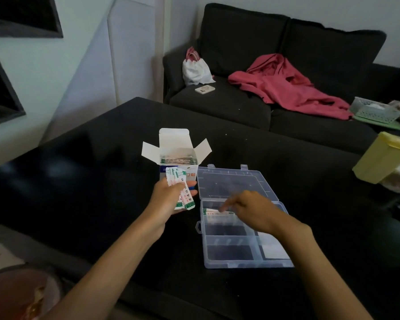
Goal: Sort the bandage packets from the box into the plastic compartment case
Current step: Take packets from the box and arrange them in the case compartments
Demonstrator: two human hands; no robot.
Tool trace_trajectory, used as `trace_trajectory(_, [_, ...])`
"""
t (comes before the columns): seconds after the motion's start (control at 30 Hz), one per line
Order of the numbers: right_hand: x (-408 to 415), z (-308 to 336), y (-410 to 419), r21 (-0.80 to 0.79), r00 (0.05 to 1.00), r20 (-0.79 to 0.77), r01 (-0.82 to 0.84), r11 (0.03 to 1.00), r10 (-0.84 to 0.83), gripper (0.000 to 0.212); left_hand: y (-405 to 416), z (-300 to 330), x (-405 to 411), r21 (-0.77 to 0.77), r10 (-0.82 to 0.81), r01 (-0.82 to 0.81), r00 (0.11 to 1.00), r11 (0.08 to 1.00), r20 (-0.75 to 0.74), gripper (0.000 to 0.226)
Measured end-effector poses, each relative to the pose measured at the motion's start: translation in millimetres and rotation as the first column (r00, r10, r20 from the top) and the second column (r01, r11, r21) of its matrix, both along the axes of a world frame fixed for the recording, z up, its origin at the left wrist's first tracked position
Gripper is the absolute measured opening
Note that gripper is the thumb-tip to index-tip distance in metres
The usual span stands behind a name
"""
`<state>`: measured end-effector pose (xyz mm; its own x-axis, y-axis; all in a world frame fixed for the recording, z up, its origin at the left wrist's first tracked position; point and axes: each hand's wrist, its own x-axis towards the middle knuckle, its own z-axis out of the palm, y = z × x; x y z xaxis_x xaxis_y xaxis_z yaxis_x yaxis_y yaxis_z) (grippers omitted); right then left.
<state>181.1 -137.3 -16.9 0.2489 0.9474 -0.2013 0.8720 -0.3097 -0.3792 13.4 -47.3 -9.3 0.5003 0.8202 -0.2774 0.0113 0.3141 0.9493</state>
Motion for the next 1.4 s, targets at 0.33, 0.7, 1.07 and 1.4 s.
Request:
trace_trajectory(0.33, [-18, -12, -2, -0.047, 0.997, -0.081, -0.001, 0.999, -0.002, 0.037, 0, -3, -3, -0.427, 0.000, 0.186, 0.917, 0.885, 0.399, 0.032])
trace_trajectory(0.7, [-21, 18, 1, 0.210, 0.687, -0.693, 0.480, 0.852, -0.217, 0.006, -20, -14, 16, -0.158, -0.061, 0.100, 0.970, 0.982, 0.237, 0.019])
trace_trajectory(1.07, [-23, -1, 3, 0.326, 0.754, -0.545, 0.595, 0.735, -0.368, 0.014, -24, -16, 31, -0.290, -0.081, 0.164, 0.957, 0.943, 0.280, 0.016])
trace_trajectory(1.4, [-26, 2, 1, 0.096, 0.505, -0.822, 0.577, 0.811, -0.262, 0.019, -21, -24, 30, -0.132, 0.041, -0.019, 0.985, 0.991, 0.166, 0.016])
